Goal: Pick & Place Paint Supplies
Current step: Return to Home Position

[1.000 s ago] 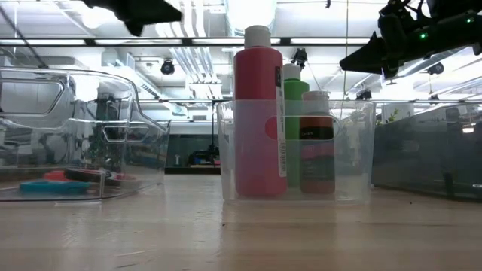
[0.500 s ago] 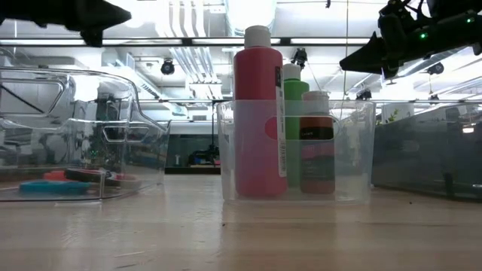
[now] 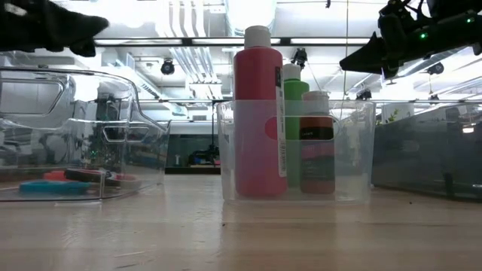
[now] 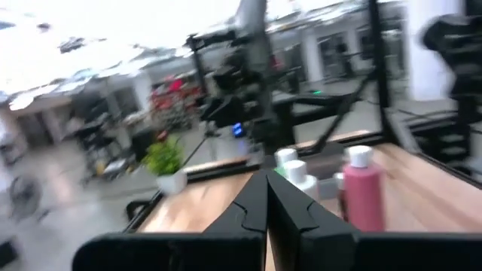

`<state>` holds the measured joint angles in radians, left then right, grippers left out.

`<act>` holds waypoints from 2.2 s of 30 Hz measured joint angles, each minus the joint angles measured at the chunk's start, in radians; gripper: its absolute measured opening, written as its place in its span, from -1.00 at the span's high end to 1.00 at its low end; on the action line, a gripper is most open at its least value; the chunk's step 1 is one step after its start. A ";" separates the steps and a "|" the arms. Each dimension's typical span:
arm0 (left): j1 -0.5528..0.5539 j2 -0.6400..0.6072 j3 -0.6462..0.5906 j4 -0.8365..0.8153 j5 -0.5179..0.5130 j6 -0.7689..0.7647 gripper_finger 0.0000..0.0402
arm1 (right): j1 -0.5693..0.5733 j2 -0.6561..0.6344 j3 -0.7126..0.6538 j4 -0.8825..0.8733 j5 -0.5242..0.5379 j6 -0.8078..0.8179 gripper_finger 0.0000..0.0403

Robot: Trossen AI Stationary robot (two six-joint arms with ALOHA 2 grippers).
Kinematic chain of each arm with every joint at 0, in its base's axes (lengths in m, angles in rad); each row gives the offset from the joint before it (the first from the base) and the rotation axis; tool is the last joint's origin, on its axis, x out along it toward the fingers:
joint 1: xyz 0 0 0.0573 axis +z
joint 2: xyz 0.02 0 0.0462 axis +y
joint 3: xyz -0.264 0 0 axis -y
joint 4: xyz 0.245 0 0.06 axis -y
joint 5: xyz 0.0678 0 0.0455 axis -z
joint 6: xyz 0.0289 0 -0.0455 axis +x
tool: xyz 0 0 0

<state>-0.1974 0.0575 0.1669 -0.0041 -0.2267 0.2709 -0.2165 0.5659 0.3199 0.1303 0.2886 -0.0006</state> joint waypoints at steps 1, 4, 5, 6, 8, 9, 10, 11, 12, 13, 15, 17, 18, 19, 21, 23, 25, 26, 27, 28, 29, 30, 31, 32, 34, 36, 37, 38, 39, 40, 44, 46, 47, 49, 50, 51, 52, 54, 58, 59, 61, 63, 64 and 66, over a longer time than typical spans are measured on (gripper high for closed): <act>0.000 -0.018 -0.010 -0.003 0.035 0.020 1.00 | 0.000 0.000 0.000 0.000 0.000 0.000 0.35; 0.000 -0.060 -0.031 -0.010 0.180 0.100 1.00 | 0.000 0.001 0.000 0.000 0.000 0.000 0.35; 0.000 -0.058 -0.033 -0.012 0.219 0.125 1.00 | 0.000 0.001 0.000 0.000 0.000 0.000 0.35; 0.000 -0.058 -0.035 -0.019 0.235 0.141 1.00 | 0.000 0.001 0.000 0.000 0.000 0.000 0.35; 0.000 -0.058 -0.036 -0.019 0.227 0.141 1.00 | 0.000 0.001 0.000 0.000 0.000 0.000 0.35; 0.001 -0.059 -0.037 -0.022 0.219 0.136 1.00 | 0.000 0.001 0.000 -0.001 0.000 0.000 0.35; 0.001 -0.058 -0.039 -0.031 0.216 0.132 1.00 | 0.000 0.001 0.000 -0.001 0.000 0.000 0.35; 0.001 -0.058 -0.040 -0.042 0.212 0.125 1.00 | 0.000 0.001 0.000 -0.001 0.000 0.000 0.35; 0.001 -0.058 -0.040 -0.049 0.201 0.120 1.00 | 0.000 0.001 0.000 0.000 0.000 0.000 0.35; 0.001 -0.058 -0.042 -0.052 0.189 0.114 1.00 | 0.000 0.001 0.000 -0.001 0.000 0.000 0.35; 0.001 -0.058 -0.044 -0.057 0.152 0.082 1.00 | 0.000 0.001 0.000 0.000 0.000 0.000 0.35; 0.001 -0.058 -0.044 -0.052 0.085 0.036 1.00 | 0.000 0.001 0.000 0.000 0.000 0.000 0.35; 0.001 -0.058 -0.044 -0.050 0.051 0.017 1.00 | 0.000 0.001 0.000 0.000 0.000 0.000 0.35; 0.001 -0.058 -0.044 -0.051 0.022 0.001 1.00 | 0.000 0.001 0.000 0.000 0.000 0.000 0.35; 0.001 -0.058 -0.049 -0.057 -0.007 -0.007 1.00 | 0.000 0.000 0.000 0.000 0.000 0.000 0.35; 0.001 -0.058 -0.070 -0.060 -0.006 -0.004 1.00 | 0.000 0.000 0.000 0.000 0.000 0.000 0.35; 0.001 -0.058 -0.089 -0.064 -0.001 0.021 1.00 | 0.000 0.000 0.000 0.000 0.000 0.000 0.35; 0.001 -0.058 -0.098 -0.066 -0.001 0.019 1.00 | 0.000 0.000 0.000 0.000 0.000 0.000 0.35; 0.000 -0.058 -0.105 -0.077 0.001 0.004 1.00 | 0.000 0.000 0.000 0.000 0.000 0.000 0.35; 0.000 -0.057 -0.110 -0.102 0.002 -0.005 1.00 | 0.000 0.000 0.000 0.000 0.000 0.000 0.35; 0.000 -0.055 -0.106 -0.120 0.003 -0.006 1.00 | 0.000 0.000 0.000 0.000 0.000 0.000 0.35; 0.000 -0.049 -0.100 -0.136 0.005 -0.006 1.00 | 0.000 0.000 0.000 0.000 0.000 0.000 0.35; 0.000 -0.042 -0.097 -0.149 0.005 -0.007 1.00 | 0.000 0.000 0.000 0.000 0.000 0.000 0.35; 0.000 -0.041 -0.093 -0.168 0.007 -0.006 1.00 | 0.000 0.000 0.000 0.000 0.000 0.000 0.35; 0.000 -0.043 -0.089 -0.188 0.009 -0.008 1.00 | 0.000 0.000 0.000 0.000 0.000 0.000 0.35; 0.000 -0.042 -0.089 -0.189 0.009 -0.010 1.00 | 0.000 0.000 0.000 -0.001 0.000 0.000 0.35; 0.000 -0.043 -0.089 -0.185 0.009 -0.010 1.00 | 0.000 0.000 0.000 -0.001 0.000 0.000 0.35; 0.000 -0.041 -0.089 -0.177 0.010 -0.011 1.00 | 0.000 0.000 0.000 -0.001 0.000 0.000 0.35; 0.000 -0.040 -0.090 -0.162 0.017 -0.011 1.00 | 0.000 0.000 0.000 -0.001 0.000 0.000 0.35; 0.000 -0.040 -0.092 -0.136 0.023 -0.011 1.00 | 0.000 0.000 0.000 -0.001 0.000 0.000 0.35; 0.000 -0.041 -0.096 -0.074 0.030 -0.009 1.00 | 0.000 0.000 0.000 -0.001 0.000 0.000 0.35; 0.000 -0.041 -0.096 -0.038 0.033 -0.009 1.00 | 0.000 0.000 0.000 -0.001 0.000 0.000 0.35; 0.000 -0.041 -0.092 -0.033 0.032 -0.007 1.00 | 0.000 0.000 0.000 -0.001 0.000 0.000 0.35; 0.000 -0.041 -0.082 -0.034 0.032 -0.007 1.00 | 0.000 0.000 0.000 -0.001 0.000 0.000 0.35; 0.000 -0.041 -0.075 -0.033 0.028 -0.007 1.00 | 0.000 0.000 0.000 -0.001 0.000 0.000 0.35; 0.000 -0.041 -0.069 -0.032 0.016 -0.007 1.00 | 0.000 0.000 0.000 -0.001 0.000 0.000 0.35; 0.001 -0.041 -0.066 -0.029 0.003 -0.006 1.00 | 0.000 0.000 0.000 -0.001 0.000 0.000 0.35; 0.001 -0.041 -0.065 -0.034 -0.007 0.005 1.00 | 0.000 0.000 0.000 0.000 0.000 0.000 0.35; 0.000 -0.041 -0.082 -0.045 0.000 0.117 1.00 | 0.000 0.000 0.000 0.000 0.000 0.000 0.35; 0.000 -0.041 -0.087 -0.050 0.005 0.136 1.00 | 0.000 0.000 0.000 0.000 0.000 0.000 0.35; 0.000 -0.041 -0.092 -0.046 0.009 0.145 1.00 | 0.000 0.000 0.000 0.000 0.000 0.000 0.35; 0.000 -0.041 -0.093 -0.043 0.009 0.125 1.00 | 0.000 0.000 0.000 0.000 0.000 0.000 0.35; 0.000 -0.041 -0.094 -0.045 0.009 0.099 1.00 | 0.000 0.000 0.000 0.000 0.000 0.000 0.35; 0.000 -0.041 -0.095 -0.037 0.010 0.072 1.00 | 0.000 0.000 0.000 0.000 0.000 0.000 0.35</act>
<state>-0.1974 0.0166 0.0723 -0.0410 -0.2171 0.3433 -0.2162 0.5657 0.3197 0.1299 0.2882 -0.0006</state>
